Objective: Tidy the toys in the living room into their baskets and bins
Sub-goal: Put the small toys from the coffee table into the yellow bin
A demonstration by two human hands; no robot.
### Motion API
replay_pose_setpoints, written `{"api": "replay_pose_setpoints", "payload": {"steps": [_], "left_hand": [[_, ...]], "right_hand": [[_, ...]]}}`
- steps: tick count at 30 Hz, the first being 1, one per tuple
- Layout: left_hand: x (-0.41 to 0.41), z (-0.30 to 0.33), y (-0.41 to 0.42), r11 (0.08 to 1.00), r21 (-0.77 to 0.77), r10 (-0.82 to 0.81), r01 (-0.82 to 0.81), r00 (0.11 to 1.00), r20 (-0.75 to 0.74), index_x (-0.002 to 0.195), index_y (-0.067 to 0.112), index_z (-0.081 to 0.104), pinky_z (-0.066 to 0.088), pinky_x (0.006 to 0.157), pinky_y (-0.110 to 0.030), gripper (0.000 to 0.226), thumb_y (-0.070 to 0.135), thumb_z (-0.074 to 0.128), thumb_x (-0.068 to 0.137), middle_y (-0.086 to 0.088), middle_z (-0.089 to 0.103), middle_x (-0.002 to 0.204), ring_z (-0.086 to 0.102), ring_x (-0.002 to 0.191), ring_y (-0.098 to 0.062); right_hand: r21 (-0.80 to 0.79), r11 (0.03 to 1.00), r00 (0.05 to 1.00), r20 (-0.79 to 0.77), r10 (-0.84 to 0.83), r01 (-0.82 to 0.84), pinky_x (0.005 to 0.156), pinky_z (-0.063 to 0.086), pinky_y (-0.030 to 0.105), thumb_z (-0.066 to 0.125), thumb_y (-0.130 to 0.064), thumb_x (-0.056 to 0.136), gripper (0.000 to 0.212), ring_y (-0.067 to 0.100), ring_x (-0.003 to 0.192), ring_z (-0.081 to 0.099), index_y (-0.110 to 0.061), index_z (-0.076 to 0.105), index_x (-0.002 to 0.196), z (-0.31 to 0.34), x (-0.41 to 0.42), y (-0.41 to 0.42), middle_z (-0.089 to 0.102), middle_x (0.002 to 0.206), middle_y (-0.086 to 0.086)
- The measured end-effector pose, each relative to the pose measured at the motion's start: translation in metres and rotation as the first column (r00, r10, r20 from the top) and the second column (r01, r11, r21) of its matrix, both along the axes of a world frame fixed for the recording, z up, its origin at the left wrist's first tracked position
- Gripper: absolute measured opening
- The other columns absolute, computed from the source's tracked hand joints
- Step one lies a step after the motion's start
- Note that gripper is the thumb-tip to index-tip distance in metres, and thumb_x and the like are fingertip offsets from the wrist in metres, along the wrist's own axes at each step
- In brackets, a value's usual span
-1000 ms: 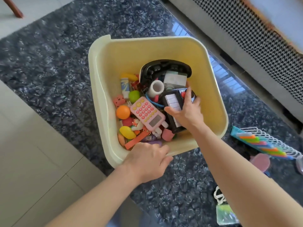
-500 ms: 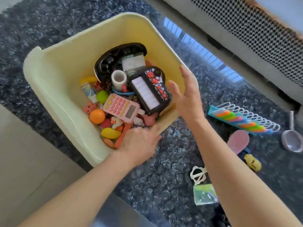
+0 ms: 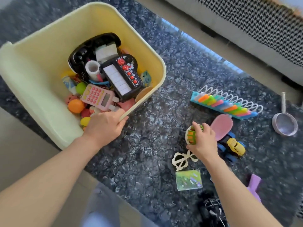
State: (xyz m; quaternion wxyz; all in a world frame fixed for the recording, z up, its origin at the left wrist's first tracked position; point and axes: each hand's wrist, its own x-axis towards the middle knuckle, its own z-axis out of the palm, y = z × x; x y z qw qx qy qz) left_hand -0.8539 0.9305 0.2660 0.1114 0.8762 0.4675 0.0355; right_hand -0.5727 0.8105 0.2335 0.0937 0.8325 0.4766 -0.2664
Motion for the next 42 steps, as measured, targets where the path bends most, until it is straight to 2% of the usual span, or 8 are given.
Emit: {"api": "replay_pose_setpoints", "payload": {"steps": [4,10,18,21,30,35,38,42], "left_hand": [[0.0,0.0,0.001,0.999,0.022,0.033,-0.033,0.999,-0.01,0.063,0.014,0.057,0.024,0.04,-0.018,0.031,0.034,0.043,0.081,-0.004,0.053,0.044,0.051,0.034,-0.028],[-0.002,0.0,0.003,0.992,0.062,0.109,-0.111,0.994,0.032,0.052,0.018,0.053,0.03,0.039,-0.02,0.02,0.03,0.06,0.066,0.001,0.052,0.042,0.05,0.032,-0.024],[-0.005,-0.007,0.006,0.983,0.125,0.129,-0.132,0.991,0.034,0.073,0.017,0.067,0.04,0.042,-0.025,0.039,0.042,0.037,0.074,0.004,0.066,0.07,0.06,0.05,-0.023],[-0.004,-0.007,0.007,0.984,0.111,0.131,-0.138,0.989,0.066,0.073,0.017,0.067,0.045,0.042,-0.028,0.038,0.041,0.038,0.074,0.004,0.066,0.07,0.062,0.053,-0.023],[-0.002,-0.004,0.006,0.985,0.09,0.143,-0.149,0.988,0.062,0.073,0.015,0.068,0.045,0.041,-0.029,0.039,0.04,0.037,0.076,0.002,0.066,0.068,0.061,0.05,-0.024],[-0.001,-0.002,0.006,0.985,0.098,0.141,-0.145,0.989,0.045,0.073,0.017,0.069,0.045,0.038,-0.027,0.038,0.04,0.039,0.074,0.004,0.066,0.068,0.061,0.047,-0.021],[-0.001,0.002,0.007,0.982,0.118,0.144,-0.145,0.989,0.015,0.071,0.021,0.068,0.04,0.036,-0.02,0.036,0.041,0.039,0.071,0.007,0.064,0.065,0.06,0.047,-0.016],[-0.001,0.006,0.008,0.981,0.162,0.111,-0.105,0.994,-0.025,0.069,0.021,0.067,0.033,0.034,-0.016,0.021,0.041,0.06,0.067,0.008,0.062,0.064,0.058,0.047,-0.014]], "right_hand": [[0.306,0.948,0.98,-0.195,-0.032,0.092,0.103,0.036,0.04,0.078,-0.031,0.067,0.087,0.03,0.124,0.037,-0.02,0.034,0.141,0.022,-0.008,0.029,0.039,0.135,0.01],[0.788,0.602,0.924,-0.316,0.214,0.13,0.103,0.029,0.011,0.077,-0.03,0.067,0.086,0.011,0.123,0.036,-0.015,0.034,0.14,0.119,-0.048,0.115,0.037,0.133,0.001],[0.394,0.79,0.85,-0.041,0.526,-0.47,0.115,0.014,0.044,0.07,-0.035,0.077,0.091,0.024,0.143,0.009,-0.032,0.013,0.148,0.097,-0.082,0.181,0.008,0.157,0.003],[0.344,0.853,0.901,-0.045,0.432,-0.392,0.116,-0.003,0.048,0.057,-0.043,0.084,0.086,0.02,0.146,-0.005,-0.034,0.001,0.149,0.08,-0.086,0.185,-0.004,0.158,0.001],[0.266,0.862,0.9,0.066,0.431,-0.432,0.113,-0.014,0.047,0.051,-0.05,0.087,0.087,0.022,0.145,-0.01,-0.022,-0.002,0.15,0.079,-0.094,0.203,-0.009,0.158,0.007],[0.435,0.765,0.867,0.083,0.492,-0.475,0.116,0.008,0.039,0.061,-0.049,0.08,0.083,0.02,0.144,0.012,-0.023,0.02,0.147,0.076,-0.086,0.191,0.022,0.154,0.001],[0.579,0.765,0.895,-0.13,0.427,-0.282,0.11,0.022,0.033,0.069,-0.048,0.075,0.082,0.016,0.136,0.027,-0.024,0.03,0.144,0.084,-0.091,0.188,0.034,0.148,-0.005],[0.677,0.734,0.854,-0.348,0.386,-0.055,0.099,0.017,0.01,0.072,-0.031,0.078,0.089,0.012,0.14,0.022,-0.021,0.018,0.148,0.095,-0.124,0.223,0.02,0.156,-0.002]]}}
